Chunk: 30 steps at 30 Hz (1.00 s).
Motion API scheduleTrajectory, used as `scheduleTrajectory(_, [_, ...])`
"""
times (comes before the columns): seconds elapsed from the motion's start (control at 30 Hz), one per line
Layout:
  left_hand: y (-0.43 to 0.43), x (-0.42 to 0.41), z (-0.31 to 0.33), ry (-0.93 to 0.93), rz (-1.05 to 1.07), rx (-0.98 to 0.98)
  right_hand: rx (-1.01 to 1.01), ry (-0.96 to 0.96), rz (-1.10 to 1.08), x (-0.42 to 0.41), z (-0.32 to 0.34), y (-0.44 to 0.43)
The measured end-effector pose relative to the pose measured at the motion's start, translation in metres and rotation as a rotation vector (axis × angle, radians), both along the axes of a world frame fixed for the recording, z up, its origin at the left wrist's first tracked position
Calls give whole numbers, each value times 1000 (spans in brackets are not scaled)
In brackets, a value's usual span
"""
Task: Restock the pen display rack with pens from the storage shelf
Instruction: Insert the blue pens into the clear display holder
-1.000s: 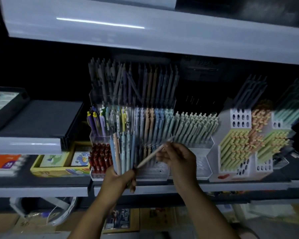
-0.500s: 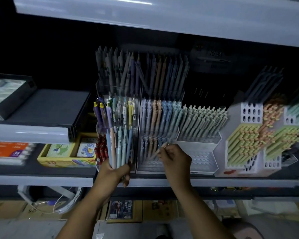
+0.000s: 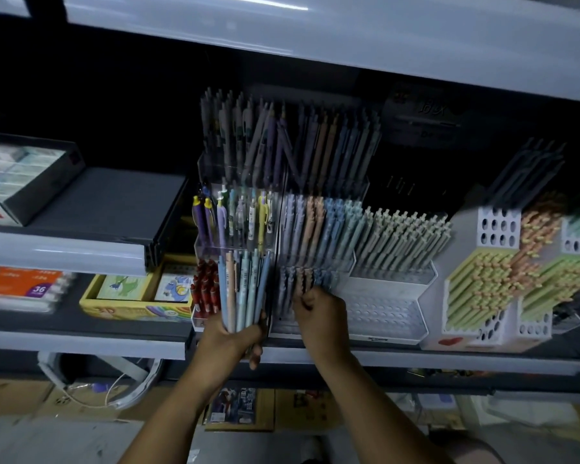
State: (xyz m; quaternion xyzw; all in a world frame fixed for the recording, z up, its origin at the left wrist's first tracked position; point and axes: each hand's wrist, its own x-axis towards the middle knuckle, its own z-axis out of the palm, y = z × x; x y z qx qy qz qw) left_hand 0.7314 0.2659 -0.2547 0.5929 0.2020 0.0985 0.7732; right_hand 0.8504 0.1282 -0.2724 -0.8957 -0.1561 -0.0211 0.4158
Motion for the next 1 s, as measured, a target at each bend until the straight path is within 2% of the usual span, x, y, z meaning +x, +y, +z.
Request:
scheduleTrajectory(0.27, [-4,-2,3,-14,10,-30,-32,126,-29,-2,7,-4])
scheduleTrajectory(0.37, [-5,-3,5,-25,1,-36,-67,89,-79,-6,21,-6])
scheduleTrajectory(0.43, [-7,-3,6,-33,-2,-36,32,133,-11,-6,38,-5])
scheduleTrajectory(0.53, [-10,-3,6,-36,-16,-25,325,304,182,-12,65,-6])
scheduleTrajectory(0.67, [-15,-4,6,-10,-67,5,407,387,258,-22,72,-10])
scheduleTrajectory(0.83, [-20,-4,4,52,-93,8,581,608,231,-25,68,-17])
scheduleTrajectory(1.0, [-24,-3,4,41,-114,2,605,714,267,-22,72,-23])
